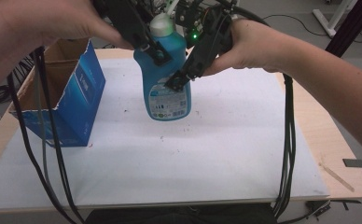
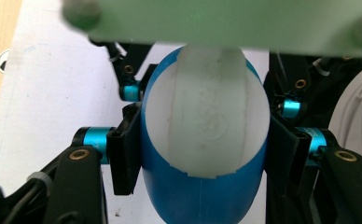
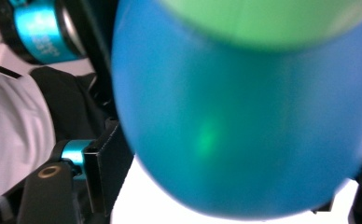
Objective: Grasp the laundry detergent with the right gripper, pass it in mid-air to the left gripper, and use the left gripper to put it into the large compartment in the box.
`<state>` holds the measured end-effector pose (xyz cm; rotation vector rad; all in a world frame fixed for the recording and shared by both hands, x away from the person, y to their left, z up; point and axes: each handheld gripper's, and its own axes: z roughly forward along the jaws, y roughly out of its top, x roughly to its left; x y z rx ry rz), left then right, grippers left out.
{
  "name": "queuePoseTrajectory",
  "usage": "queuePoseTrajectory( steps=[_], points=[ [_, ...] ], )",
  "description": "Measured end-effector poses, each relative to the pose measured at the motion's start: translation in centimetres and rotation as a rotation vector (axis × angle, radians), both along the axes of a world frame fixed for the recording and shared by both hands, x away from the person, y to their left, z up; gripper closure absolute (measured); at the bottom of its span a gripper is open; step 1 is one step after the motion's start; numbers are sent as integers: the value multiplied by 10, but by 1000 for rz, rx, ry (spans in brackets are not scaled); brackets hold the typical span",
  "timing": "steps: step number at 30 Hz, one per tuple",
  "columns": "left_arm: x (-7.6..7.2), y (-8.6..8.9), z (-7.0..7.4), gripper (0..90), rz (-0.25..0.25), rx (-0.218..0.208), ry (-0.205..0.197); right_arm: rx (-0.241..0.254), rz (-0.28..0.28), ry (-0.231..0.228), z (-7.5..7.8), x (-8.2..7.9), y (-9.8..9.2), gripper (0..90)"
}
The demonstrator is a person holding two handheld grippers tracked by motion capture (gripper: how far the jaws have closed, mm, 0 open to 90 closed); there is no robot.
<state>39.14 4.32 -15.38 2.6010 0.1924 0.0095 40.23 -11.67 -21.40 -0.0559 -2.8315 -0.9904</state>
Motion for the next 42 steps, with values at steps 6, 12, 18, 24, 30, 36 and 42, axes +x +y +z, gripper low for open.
queuePoseTrajectory(
  steps=[6,12,18,24,30,36,42],
  points=[
    [-4,14,9,385,20,-26,-16,143,-85,50,30,-5,-23,136],
    [-8,25,14,385,57,-22,-46,251,-118,17,60,-19,-37,135],
    [-9,30,16,385,67,-7,-52,260,-123,-23,72,-28,-36,136],
    [-6,34,16,385,90,13,-50,229,-165,-39,63,-19,-40,136],
    [-1,46,17,385,154,30,-49,193,-263,-31,46,1,-56,136],
    [4,62,25,385,242,31,-58,140,-324,-42,36,13,-68,136],
    [8,83,34,385,343,-3,-55,47,-363,-41,20,24,-78,136]
  ],
)
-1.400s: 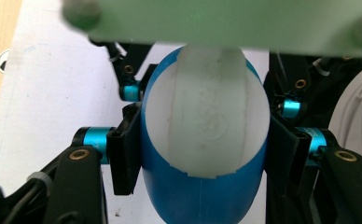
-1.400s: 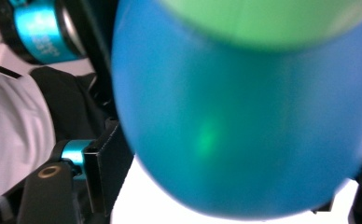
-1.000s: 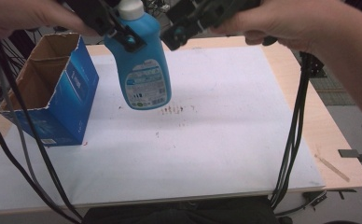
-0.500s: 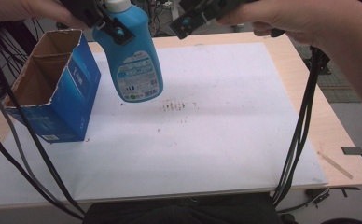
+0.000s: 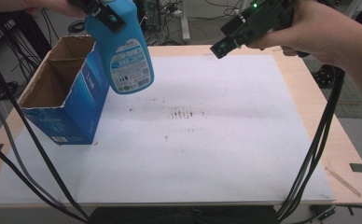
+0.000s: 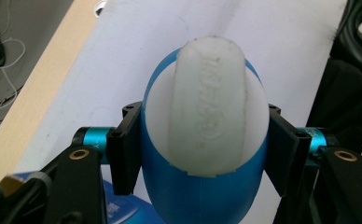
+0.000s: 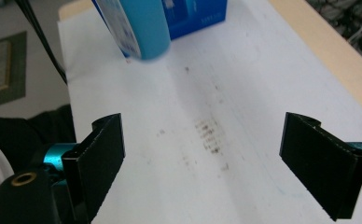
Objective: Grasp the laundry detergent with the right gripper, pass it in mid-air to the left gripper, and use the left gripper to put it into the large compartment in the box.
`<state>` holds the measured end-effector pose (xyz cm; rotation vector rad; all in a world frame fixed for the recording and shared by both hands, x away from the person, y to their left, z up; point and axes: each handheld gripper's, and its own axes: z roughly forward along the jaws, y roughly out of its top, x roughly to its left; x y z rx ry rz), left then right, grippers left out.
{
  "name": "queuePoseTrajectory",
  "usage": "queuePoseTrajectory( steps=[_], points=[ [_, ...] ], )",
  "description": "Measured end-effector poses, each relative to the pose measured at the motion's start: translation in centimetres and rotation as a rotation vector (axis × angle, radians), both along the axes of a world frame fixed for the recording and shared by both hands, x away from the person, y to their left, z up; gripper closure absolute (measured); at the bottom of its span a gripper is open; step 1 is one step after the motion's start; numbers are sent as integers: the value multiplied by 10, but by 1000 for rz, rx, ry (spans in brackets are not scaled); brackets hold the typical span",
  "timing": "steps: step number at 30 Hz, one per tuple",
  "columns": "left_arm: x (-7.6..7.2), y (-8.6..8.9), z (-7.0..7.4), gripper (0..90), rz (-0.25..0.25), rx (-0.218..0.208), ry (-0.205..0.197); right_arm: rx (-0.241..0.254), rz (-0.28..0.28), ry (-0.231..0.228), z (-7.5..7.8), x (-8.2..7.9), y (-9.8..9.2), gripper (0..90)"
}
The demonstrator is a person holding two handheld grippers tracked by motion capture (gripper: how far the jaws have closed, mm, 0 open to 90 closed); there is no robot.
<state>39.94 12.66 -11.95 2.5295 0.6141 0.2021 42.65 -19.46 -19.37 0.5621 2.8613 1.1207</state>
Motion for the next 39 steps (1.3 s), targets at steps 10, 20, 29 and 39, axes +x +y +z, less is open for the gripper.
queuePoseTrajectory(
  steps=[10,20,29,39],
  points=[
    [1,35,20,384,189,-17,-15,-137,-31,24,-26,14,-14,136],
    [-3,69,33,385,301,-39,-23,-234,-20,48,-42,22,-19,136],
    [-10,98,39,385,409,-34,-30,-299,4,68,-53,27,-21,136],
    [-13,119,36,385,507,0,-46,-304,9,87,-58,37,-21,136]
  ],
)
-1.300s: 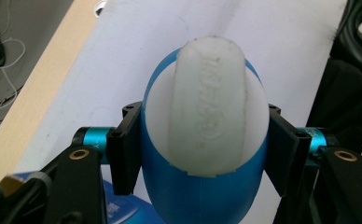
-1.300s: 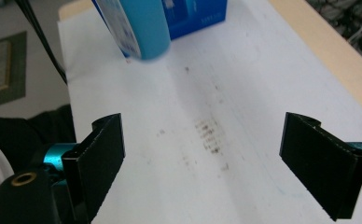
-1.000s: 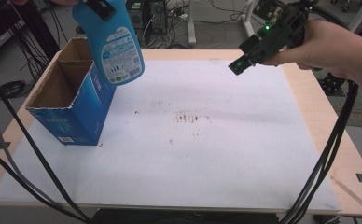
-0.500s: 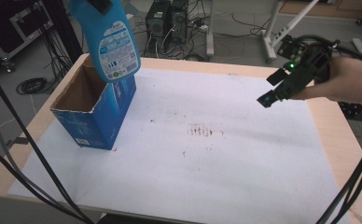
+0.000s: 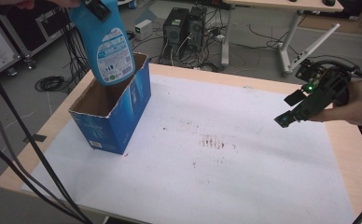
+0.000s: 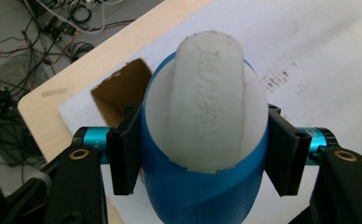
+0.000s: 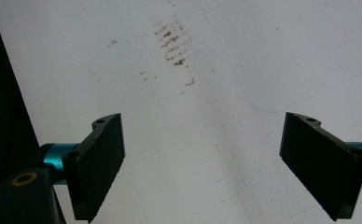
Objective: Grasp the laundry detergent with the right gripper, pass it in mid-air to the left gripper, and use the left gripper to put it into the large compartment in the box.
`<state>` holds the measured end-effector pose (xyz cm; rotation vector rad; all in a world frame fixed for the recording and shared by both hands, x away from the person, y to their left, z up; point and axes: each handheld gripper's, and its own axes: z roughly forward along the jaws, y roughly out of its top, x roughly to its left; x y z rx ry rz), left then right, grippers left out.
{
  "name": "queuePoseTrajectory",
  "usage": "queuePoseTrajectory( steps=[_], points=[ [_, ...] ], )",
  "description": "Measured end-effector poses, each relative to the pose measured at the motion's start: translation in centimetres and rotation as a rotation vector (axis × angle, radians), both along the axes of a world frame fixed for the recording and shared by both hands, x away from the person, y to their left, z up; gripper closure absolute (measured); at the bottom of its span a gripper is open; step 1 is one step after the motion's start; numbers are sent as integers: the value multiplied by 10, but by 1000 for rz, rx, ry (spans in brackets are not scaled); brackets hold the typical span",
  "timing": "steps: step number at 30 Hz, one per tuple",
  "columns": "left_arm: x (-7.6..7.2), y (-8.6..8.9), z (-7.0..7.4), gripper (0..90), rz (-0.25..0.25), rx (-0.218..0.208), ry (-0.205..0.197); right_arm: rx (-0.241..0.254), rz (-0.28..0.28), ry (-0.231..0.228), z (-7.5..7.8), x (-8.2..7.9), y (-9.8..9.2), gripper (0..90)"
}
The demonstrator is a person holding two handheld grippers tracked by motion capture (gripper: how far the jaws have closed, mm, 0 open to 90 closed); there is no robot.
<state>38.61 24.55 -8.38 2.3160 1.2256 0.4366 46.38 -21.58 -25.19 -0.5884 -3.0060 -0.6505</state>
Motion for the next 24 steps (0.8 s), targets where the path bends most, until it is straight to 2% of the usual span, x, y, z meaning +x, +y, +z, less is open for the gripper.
queuePoseTrajectory(
  steps=[6,15,19,20,24],
  points=[
    [0,7,-6,384,36,33,10,-2,-2,0,0,6,-1,136],
    [2,13,-23,385,62,50,34,-3,1,5,-2,9,0,136],
    [2,17,-37,384,74,41,48,-1,-7,10,-2,11,-1,136],
    [2,17,-37,384,74,41,48,-1,-7,10,-2,11,-1,136],
    [3,18,-52,384,77,46,76,-3,-7,9,-3,10,-2,136]
  ],
)
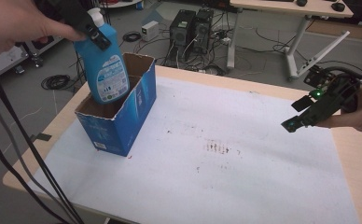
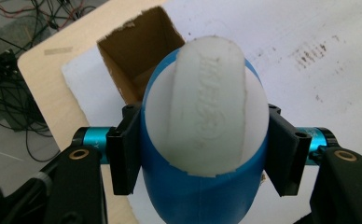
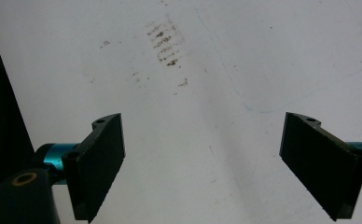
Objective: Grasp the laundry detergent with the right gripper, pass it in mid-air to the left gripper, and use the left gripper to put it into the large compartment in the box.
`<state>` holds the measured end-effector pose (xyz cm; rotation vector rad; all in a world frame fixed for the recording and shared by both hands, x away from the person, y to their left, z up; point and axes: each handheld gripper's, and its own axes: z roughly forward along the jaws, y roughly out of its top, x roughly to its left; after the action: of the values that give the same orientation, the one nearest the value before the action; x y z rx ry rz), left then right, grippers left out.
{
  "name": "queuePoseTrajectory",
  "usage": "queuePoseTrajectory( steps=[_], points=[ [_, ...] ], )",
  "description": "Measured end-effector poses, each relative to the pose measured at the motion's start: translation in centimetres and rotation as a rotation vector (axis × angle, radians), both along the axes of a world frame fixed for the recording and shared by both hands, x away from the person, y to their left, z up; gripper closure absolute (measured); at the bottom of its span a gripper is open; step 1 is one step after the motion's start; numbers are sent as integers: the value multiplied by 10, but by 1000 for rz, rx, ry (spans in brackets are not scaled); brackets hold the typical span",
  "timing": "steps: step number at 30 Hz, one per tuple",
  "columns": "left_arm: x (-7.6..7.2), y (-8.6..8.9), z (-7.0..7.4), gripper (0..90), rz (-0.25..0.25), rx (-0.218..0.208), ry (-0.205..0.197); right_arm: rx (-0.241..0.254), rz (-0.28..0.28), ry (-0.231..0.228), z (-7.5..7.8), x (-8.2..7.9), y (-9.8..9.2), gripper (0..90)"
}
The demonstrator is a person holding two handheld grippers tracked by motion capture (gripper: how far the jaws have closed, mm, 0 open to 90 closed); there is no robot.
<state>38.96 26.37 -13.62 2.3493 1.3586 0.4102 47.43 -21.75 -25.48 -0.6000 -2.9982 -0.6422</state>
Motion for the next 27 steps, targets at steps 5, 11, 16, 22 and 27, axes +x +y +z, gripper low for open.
queuePoseTrajectory(
  steps=[5,11,16,22,27],
  points=[
    [2,1,-15,384,6,0,16,-1,1,-2,1,-1,0,136],
    [6,1,-31,384,14,0,45,-6,2,-5,1,-2,0,136],
    [8,0,-48,384,10,2,70,-4,0,-4,1,-2,-1,136],
    [12,-1,-69,384,5,25,96,-6,1,-6,0,-2,-1,136],
    [14,0,-87,384,5,37,105,-4,0,-7,1,-2,-1,136]
  ],
)
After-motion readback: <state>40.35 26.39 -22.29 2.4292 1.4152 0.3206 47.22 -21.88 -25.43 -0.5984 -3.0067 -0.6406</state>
